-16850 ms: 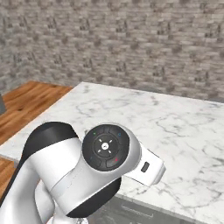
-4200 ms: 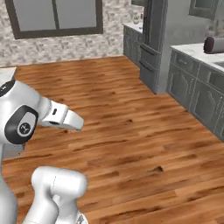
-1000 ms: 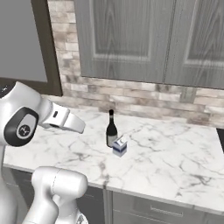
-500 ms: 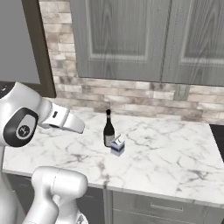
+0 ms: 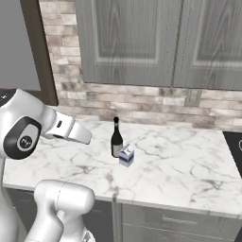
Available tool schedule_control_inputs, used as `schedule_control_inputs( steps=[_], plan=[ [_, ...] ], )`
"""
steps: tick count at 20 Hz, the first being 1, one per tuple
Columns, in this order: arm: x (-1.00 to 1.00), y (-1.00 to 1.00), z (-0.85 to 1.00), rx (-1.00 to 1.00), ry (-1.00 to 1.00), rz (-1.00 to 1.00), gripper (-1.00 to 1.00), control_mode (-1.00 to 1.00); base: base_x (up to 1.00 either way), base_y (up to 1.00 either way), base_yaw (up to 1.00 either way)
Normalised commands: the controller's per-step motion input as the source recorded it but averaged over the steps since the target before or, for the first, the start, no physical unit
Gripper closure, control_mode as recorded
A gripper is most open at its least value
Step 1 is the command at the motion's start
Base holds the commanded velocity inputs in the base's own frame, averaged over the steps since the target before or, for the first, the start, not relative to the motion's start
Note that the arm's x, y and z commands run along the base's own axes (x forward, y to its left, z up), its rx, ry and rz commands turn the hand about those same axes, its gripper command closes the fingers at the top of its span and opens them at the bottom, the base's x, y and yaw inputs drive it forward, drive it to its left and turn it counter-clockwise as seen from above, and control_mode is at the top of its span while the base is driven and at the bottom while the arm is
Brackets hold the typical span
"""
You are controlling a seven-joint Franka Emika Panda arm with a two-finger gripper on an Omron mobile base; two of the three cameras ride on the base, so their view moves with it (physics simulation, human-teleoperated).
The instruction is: Move the drinks to the dining counter.
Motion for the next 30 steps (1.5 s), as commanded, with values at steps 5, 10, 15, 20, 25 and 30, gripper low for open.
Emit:
schedule_control_inputs(
  steps=[5,10,15,20,25,30],
  plan=[
    [0.06,-0.02,-0.13,0.09,0.0,-0.05,-1.0,-1.0,0.23,0.0,-0.11],
    [0.0,0.0,-0.34,0.24,0.0,-0.06,-1.0,-1.0,0.0,0.0,0.0],
    [0.01,0.0,-0.22,0.15,0.0,-0.05,-1.0,-1.0,0.0,0.0,0.0],
    [0.2,0.0,-0.16,0.01,0.0,-0.08,-1.0,-1.0,0.0,0.0,0.0],
    [0.35,0.0,-0.27,0.0,0.0,-0.01,-1.0,-1.0,0.0,0.0,0.0],
    [0.38,-0.11,-0.27,0.0,0.0,0.0,-1.0,-1.0,0.0,0.0,0.0]
  ],
)
